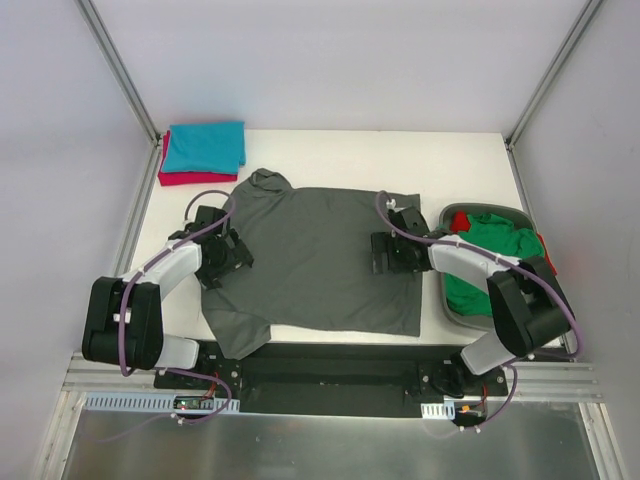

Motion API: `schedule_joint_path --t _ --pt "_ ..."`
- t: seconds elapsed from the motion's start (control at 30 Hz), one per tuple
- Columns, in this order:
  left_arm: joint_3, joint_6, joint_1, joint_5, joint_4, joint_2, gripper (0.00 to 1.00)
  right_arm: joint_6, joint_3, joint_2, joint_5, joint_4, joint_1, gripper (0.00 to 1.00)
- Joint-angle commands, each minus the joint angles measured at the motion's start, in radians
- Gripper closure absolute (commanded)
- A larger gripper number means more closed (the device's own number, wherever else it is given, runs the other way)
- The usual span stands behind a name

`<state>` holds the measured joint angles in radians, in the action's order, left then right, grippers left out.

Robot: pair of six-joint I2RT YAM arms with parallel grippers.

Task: Fold and stack the t-shirts
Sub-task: Flatten out the tshirt, then grap the side of the flattened tshirt closest away from the robot with both arms

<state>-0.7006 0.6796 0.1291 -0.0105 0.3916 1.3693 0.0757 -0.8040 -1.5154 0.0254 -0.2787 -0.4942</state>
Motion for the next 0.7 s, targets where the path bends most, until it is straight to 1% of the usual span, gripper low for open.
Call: schedule_joint_path --t 0.0,0.1,0.27,0.4,0.53,0.57,0.67 --pt "-0.002 0.012 -0.009 -0.034 0.072 0.043 0.01 0.039 -0.034 -0.089 0.061 0.009 0.025 0.04" --pt "-0.011 0.012 -0.009 -0.055 0.07 0.063 0.01 0.041 -0.053 -0.118 0.012 0.027 0.075 0.04" --pt "-0.065 0.023 -0.008 -0.034 0.064 0.128 0.01 -0.004 -0.147 -0.167 0.005 -0.017 0.132 0.04" --pt "-0.1 0.026 -0.006 -0.011 0.049 0.162 0.01 -0.007 -0.172 -0.187 -0.002 -0.019 0.166 0.04" --pt "-0.114 0.02 0.003 0.009 0.044 0.151 0.01 -0.004 -0.179 -0.167 -0.015 -0.03 0.184 0.04" --pt "-0.117 0.015 0.007 0.009 0.044 0.145 0.01 -0.01 -0.175 -0.155 -0.056 -0.03 0.183 0.04" --pt "-0.122 0.006 0.03 0.046 0.046 0.105 0.01 -0.031 -0.164 -0.103 -0.102 -0.03 0.178 0.04"
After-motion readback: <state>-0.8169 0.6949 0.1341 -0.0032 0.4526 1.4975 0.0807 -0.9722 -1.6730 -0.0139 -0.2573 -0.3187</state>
